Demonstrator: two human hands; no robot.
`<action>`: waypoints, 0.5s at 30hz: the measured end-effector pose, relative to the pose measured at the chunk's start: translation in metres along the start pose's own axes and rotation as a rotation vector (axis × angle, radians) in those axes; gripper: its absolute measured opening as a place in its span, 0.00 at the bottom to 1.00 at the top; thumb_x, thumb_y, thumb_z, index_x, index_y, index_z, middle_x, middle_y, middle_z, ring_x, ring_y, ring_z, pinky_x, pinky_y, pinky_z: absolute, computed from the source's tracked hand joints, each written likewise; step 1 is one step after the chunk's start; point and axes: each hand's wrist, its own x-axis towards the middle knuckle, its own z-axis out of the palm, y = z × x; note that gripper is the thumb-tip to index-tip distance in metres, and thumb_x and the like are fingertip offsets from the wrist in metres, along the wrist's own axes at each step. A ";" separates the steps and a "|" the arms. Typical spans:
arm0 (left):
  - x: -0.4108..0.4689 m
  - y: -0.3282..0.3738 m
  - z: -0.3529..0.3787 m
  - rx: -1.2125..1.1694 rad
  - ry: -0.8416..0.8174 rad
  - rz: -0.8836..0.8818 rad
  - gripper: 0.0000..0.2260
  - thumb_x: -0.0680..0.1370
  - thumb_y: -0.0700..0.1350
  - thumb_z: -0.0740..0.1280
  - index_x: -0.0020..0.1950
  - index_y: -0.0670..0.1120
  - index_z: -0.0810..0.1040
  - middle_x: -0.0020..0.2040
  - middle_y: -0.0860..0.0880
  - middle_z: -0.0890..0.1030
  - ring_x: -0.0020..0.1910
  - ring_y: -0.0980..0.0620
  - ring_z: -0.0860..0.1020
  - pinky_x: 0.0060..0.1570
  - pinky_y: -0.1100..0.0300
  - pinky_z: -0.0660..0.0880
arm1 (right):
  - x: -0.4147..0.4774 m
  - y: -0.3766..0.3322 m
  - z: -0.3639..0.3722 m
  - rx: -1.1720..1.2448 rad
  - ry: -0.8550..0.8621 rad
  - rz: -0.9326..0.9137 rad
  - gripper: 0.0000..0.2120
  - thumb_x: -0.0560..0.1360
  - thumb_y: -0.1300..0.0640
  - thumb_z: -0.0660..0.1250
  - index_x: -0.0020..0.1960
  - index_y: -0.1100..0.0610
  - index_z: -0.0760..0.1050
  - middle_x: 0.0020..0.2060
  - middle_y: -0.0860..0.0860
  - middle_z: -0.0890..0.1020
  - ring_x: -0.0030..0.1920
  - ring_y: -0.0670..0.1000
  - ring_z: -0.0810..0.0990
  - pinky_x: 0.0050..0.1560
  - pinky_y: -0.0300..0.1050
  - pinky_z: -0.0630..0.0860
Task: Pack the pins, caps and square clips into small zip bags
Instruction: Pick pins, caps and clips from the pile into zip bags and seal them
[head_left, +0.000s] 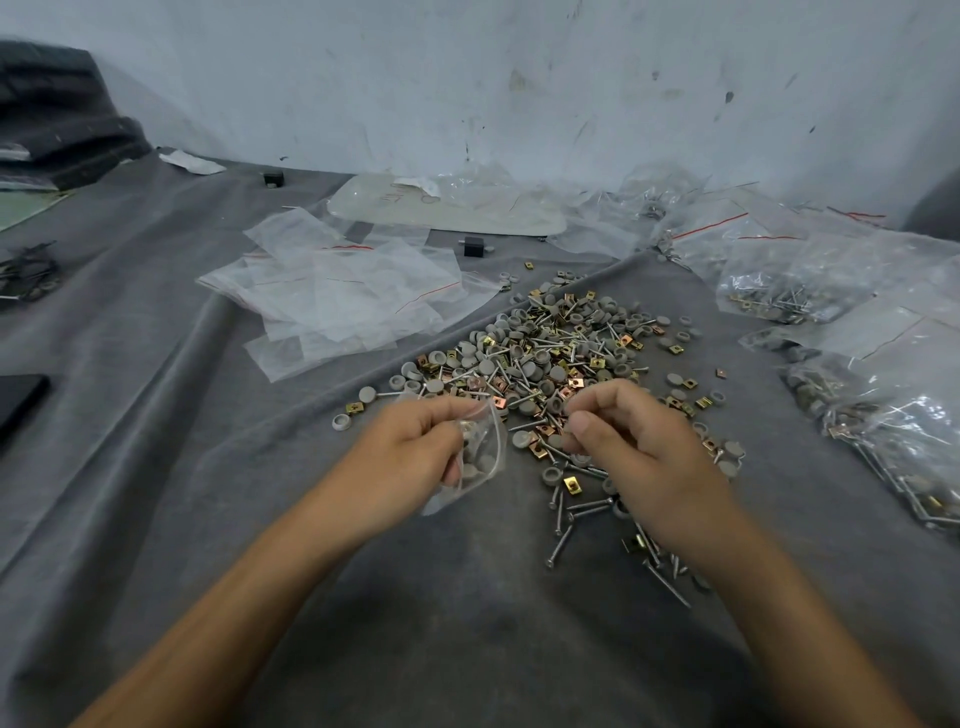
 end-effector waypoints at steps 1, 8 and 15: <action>0.000 0.000 0.001 0.008 -0.018 -0.001 0.19 0.82 0.34 0.58 0.60 0.53 0.81 0.26 0.52 0.75 0.24 0.59 0.69 0.27 0.68 0.67 | 0.000 -0.003 0.005 0.033 -0.016 0.010 0.11 0.82 0.56 0.65 0.51 0.39 0.78 0.43 0.47 0.84 0.45 0.45 0.83 0.45 0.42 0.80; -0.001 -0.003 0.002 0.031 -0.121 0.001 0.19 0.81 0.34 0.58 0.58 0.53 0.82 0.27 0.52 0.76 0.26 0.60 0.71 0.28 0.67 0.68 | -0.004 -0.013 0.036 0.303 -0.100 0.086 0.05 0.76 0.62 0.73 0.48 0.52 0.82 0.41 0.50 0.86 0.40 0.44 0.83 0.40 0.36 0.78; 0.000 -0.005 0.001 0.047 -0.126 -0.007 0.18 0.81 0.35 0.58 0.61 0.54 0.79 0.26 0.52 0.76 0.25 0.61 0.71 0.27 0.68 0.67 | -0.004 -0.014 0.044 0.179 -0.016 0.035 0.05 0.74 0.56 0.77 0.43 0.52 0.81 0.36 0.50 0.84 0.35 0.42 0.80 0.34 0.34 0.75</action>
